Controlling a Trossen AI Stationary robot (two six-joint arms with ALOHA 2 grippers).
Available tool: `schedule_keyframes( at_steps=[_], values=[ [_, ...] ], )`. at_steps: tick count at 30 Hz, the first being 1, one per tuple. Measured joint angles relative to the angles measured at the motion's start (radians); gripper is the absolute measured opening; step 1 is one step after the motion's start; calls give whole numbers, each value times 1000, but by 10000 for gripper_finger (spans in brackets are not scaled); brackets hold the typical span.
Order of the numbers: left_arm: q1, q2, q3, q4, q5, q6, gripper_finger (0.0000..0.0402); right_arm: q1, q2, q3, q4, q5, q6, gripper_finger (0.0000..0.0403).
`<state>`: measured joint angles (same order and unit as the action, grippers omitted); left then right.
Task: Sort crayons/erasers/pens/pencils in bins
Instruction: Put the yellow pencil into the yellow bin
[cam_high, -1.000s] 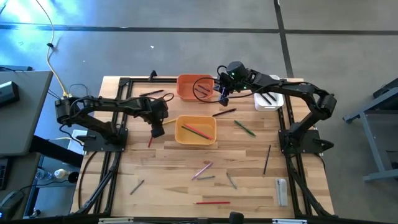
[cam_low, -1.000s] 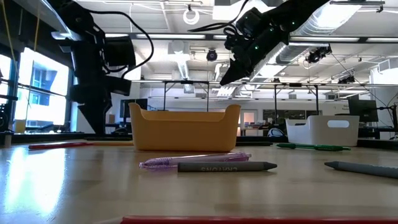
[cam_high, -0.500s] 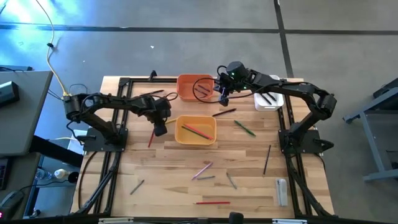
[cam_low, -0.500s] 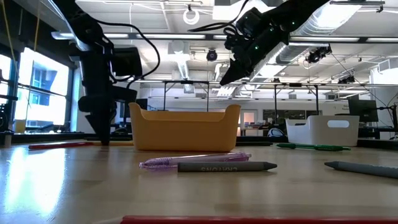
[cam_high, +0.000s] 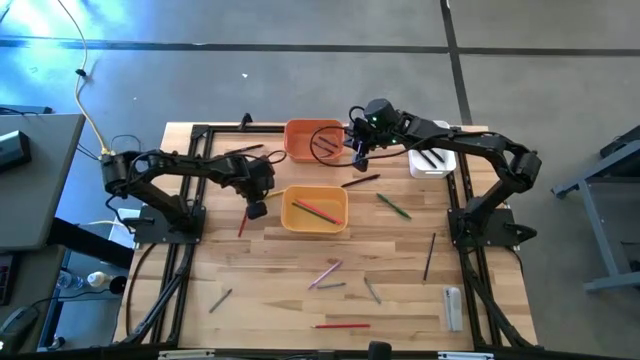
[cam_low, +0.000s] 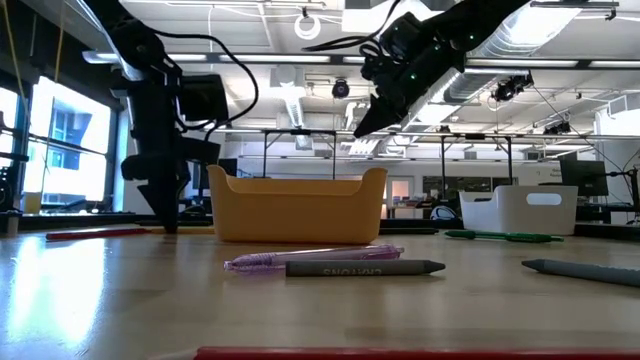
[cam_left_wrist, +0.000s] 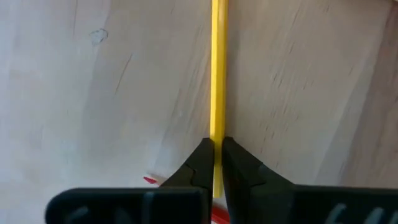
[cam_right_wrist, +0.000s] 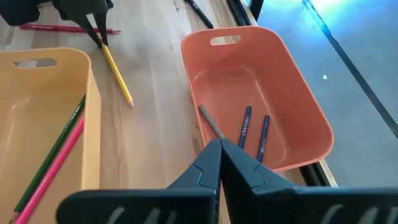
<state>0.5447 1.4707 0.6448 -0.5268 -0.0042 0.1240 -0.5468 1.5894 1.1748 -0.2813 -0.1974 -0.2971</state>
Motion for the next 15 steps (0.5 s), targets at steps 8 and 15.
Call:
schedule_keyframes(
  at_steps=[8, 15],
  values=[
    [25, -109, 6, -92, -9, -7, 2, 0, 0, 0, -6, -3, 0, 0],
    [27, -204, 8, -107, -41, -28, 2, 0, 0, 0, -7, -3, 0, 0]
  ],
)
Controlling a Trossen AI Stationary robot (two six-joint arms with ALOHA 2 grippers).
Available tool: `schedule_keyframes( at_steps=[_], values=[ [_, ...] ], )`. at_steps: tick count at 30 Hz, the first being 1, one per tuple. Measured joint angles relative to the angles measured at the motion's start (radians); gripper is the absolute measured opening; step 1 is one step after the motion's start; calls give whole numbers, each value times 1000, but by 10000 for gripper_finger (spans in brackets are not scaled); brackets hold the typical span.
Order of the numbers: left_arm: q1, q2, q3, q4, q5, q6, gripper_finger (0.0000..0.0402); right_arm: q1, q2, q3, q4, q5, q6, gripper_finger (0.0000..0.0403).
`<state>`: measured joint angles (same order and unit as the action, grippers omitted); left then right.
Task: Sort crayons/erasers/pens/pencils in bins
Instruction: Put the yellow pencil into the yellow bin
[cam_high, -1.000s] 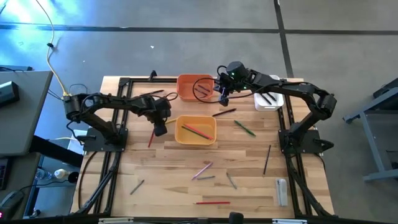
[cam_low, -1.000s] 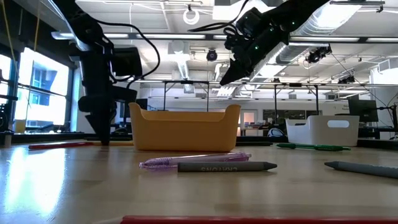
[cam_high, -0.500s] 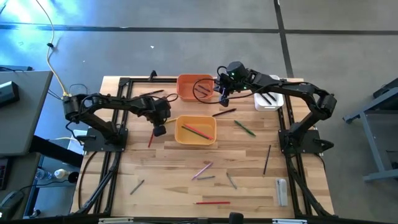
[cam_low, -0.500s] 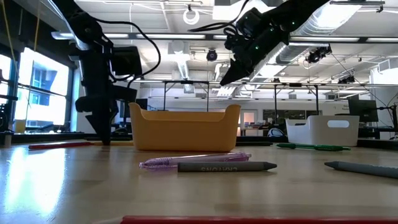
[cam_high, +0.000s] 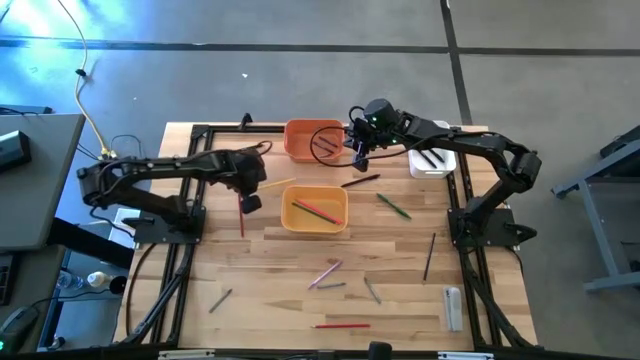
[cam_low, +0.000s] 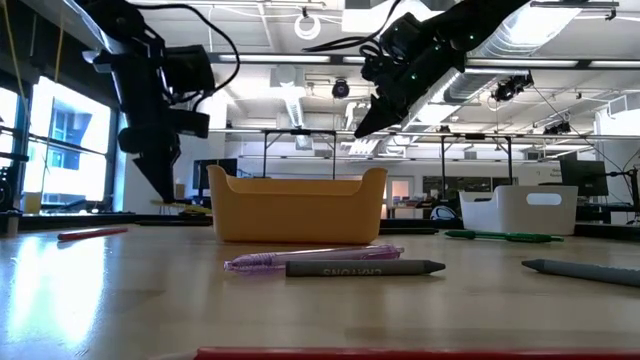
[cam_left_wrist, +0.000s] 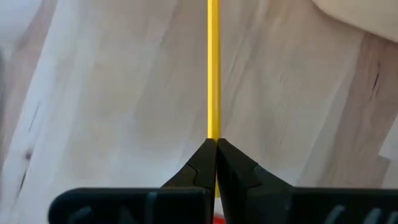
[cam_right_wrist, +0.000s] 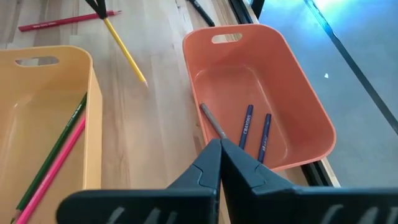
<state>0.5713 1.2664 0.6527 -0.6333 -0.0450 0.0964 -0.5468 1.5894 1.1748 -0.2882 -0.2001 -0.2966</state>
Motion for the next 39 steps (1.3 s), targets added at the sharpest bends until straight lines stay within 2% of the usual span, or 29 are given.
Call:
schedule_keyframes(
  at_steps=[7, 13, 16, 19, 22, 27, 34, 39],
  values=[
    [13, -72, 1, -39, 22, -8, 1, 0, 0, 0, -1, -1, 3, 0],
    [4, -74, -8, -29, 103, -11, 1, 0, 0, 0, -3, -19, 3, 0],
    [7, -74, -27, 7, 95, -23, 0, 0, 0, 0, -5, -19, 3, 0],
    [44, -74, -25, 75, 96, -6, 1, 0, 0, 0, 1, -19, 0, 0],
    [115, -57, 6, 101, 171, 20, 1, 0, 0, 0, 1, -20, -10, 0],
    [231, 46, 94, 30, 209, 106, 23, 0, 0, 0, 0, -38, -25, 0],
    [273, 301, 252, -30, 208, 194, 103, 0, 0, 0, 0, -47, -66, 0],
    [272, 414, 335, -33, 121, 259, 145, 0, 0, 0, -9, -58, -89, 0]
  ],
)
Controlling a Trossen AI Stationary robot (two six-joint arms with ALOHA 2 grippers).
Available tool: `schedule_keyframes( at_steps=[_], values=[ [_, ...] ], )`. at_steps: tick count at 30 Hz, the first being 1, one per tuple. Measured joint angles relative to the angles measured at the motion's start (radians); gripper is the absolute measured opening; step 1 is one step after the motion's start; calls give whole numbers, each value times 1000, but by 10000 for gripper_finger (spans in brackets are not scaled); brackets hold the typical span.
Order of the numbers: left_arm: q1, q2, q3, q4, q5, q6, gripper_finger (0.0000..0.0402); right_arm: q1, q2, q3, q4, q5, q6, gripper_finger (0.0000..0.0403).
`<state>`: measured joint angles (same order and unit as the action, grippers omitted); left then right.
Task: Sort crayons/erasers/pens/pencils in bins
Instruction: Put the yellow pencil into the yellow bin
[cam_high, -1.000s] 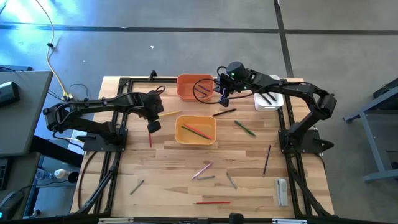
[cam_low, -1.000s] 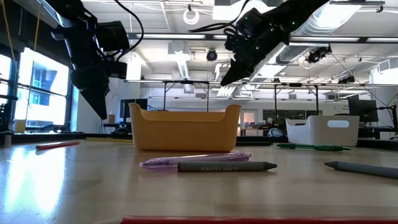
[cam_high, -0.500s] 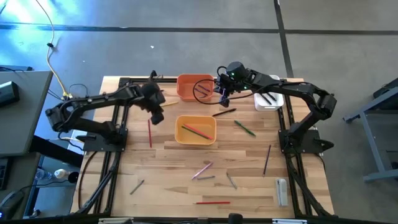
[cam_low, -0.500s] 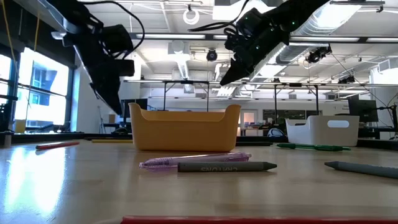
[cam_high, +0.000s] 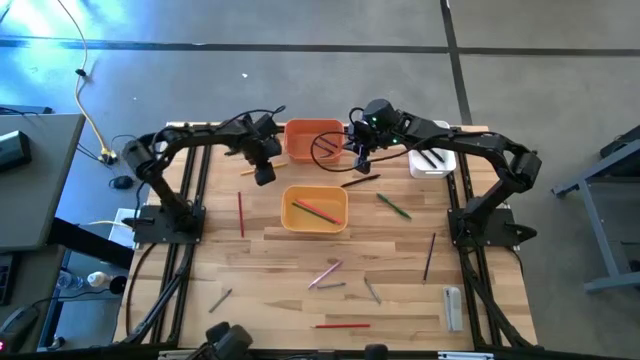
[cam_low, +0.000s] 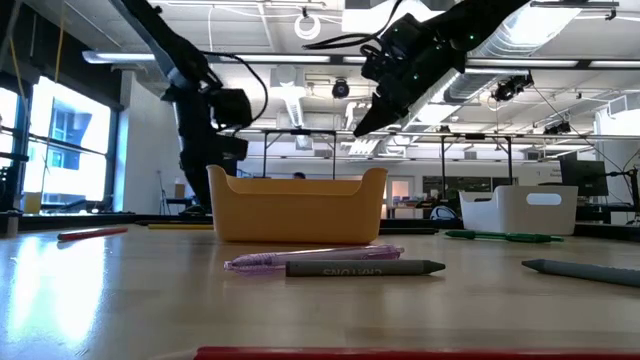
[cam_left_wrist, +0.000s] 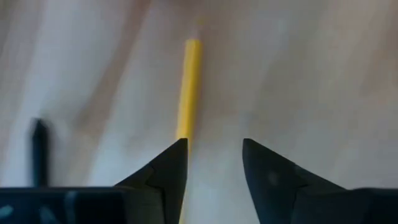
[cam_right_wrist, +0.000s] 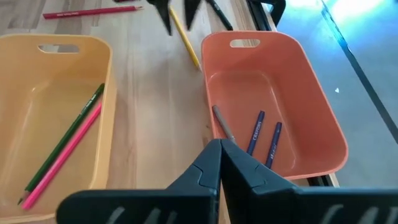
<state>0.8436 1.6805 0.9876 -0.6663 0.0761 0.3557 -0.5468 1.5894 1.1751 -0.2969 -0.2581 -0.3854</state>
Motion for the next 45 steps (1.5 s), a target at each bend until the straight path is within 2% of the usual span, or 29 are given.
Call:
schedule_keyframes(
  at_steps=[4, 13, 17, 25, 31, 35, 39, 45],
  values=[
    [6, 54, 32, -2, -35, 45, 150, 0, 0, 0, -8, -16, -7, 0],
    [13, 142, 38, 6, -86, 80, 124, 0, 0, 0, -18, -41, -25, 0],
    [7, 151, 39, -10, -68, 92, 98, 0, 0, 0, -18, -41, -25, 0],
    [-35, 148, 18, -26, -47, 118, 11, 0, 0, 0, -22, -41, -25, 0],
    [-57, 124, 7, -30, -32, 111, 6, 0, 0, 0, -54, -41, -39, 0],
    [-48, 88, -3, -64, 56, 96, 2, 0, 0, 0, -65, -45, -42, 0],
    [-51, 75, -5, -63, 154, 84, 1, 0, 0, -60, 70, -152, -4, 0],
    [-77, 74, -4, -15, 148, 74, 2, 0, 0, -207, 287, -173, 90, 0]
  ],
)
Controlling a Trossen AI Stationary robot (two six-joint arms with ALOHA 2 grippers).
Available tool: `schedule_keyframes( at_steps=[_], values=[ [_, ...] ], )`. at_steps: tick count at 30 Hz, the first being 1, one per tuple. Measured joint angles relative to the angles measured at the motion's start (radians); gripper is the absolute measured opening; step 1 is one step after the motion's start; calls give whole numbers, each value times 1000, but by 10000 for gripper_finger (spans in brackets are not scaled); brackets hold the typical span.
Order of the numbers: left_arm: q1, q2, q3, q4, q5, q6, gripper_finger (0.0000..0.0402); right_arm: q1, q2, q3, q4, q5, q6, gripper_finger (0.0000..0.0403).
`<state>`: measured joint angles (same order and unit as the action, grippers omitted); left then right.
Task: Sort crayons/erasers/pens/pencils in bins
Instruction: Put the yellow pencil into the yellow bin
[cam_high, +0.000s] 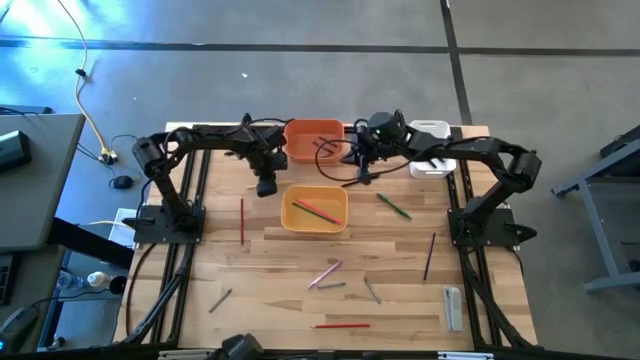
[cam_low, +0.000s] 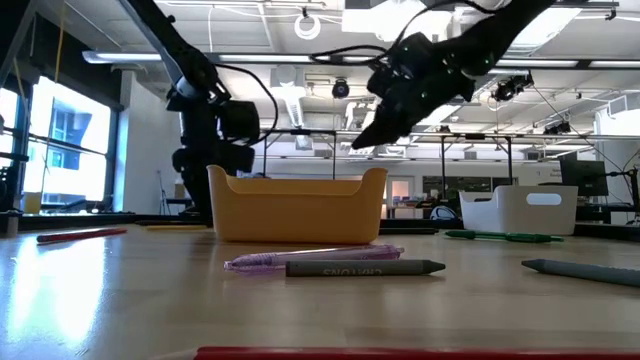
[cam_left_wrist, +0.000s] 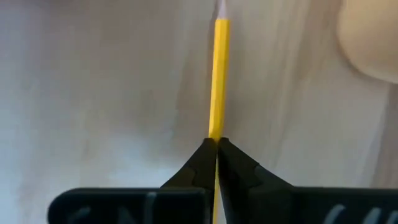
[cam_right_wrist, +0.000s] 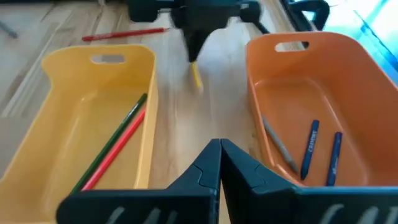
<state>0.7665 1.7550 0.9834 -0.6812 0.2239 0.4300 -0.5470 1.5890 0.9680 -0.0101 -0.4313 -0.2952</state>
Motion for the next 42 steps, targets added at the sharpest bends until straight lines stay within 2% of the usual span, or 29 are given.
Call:
schedule_keyframes(
  at_steps=[7, 12, 27, 42],
  values=[
    [-11, -1, 1, 31, -9, -8, 2, 3, 0, -67, 101, -1, 79, 0],
    [-11, -3, 3, 84, 35, -35, 1, 34, 0, -67, 101, -1, 87, 0],
    [-21, -4, 4, 107, 35, -35, 0, 59, 2, -68, 95, -3, 88, 0],
    [-90, -2, 5, 252, 35, -83, 0, 56, 56, -68, 89, 11, 69, 0]
  ],
)
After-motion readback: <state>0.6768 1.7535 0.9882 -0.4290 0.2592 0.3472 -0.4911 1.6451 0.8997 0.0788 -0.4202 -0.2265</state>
